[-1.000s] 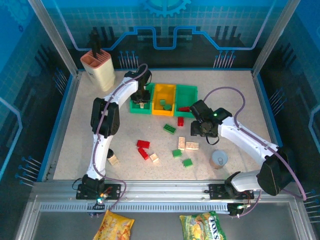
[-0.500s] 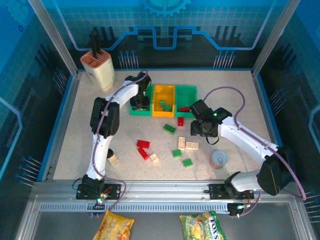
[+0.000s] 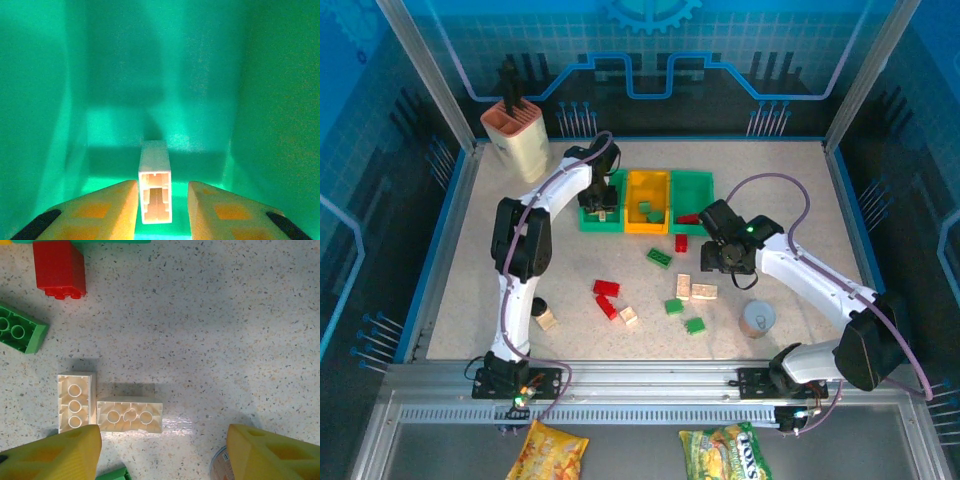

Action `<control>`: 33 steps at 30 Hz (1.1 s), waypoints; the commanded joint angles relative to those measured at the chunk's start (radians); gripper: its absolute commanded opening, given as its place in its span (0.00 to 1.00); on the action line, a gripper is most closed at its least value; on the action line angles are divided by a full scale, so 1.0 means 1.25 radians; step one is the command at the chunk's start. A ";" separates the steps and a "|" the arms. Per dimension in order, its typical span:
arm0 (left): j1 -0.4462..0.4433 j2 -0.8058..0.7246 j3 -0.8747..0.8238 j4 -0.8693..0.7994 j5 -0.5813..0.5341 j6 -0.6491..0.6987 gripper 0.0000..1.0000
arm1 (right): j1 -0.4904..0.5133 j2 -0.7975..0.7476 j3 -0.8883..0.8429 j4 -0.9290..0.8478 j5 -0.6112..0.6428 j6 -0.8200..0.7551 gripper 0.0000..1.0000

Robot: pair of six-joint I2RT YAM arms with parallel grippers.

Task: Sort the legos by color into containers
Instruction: Place the lego in the container, then pick up the lego from the middle-left of the table.

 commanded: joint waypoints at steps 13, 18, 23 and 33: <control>-0.098 -0.196 -0.143 -0.016 0.003 -0.014 0.34 | 0.012 -0.005 -0.001 -0.014 0.011 0.004 0.68; -0.149 -0.266 -0.259 0.004 0.010 -0.039 0.34 | 0.010 -0.012 -0.007 -0.014 0.013 0.001 0.68; -0.224 -0.323 -0.361 0.013 0.007 -0.072 0.34 | 0.010 -0.019 -0.021 -0.012 0.016 0.005 0.68; -0.277 -0.449 -0.578 0.037 -0.009 -0.203 0.41 | 0.010 -0.035 -0.047 -0.005 0.006 0.006 0.68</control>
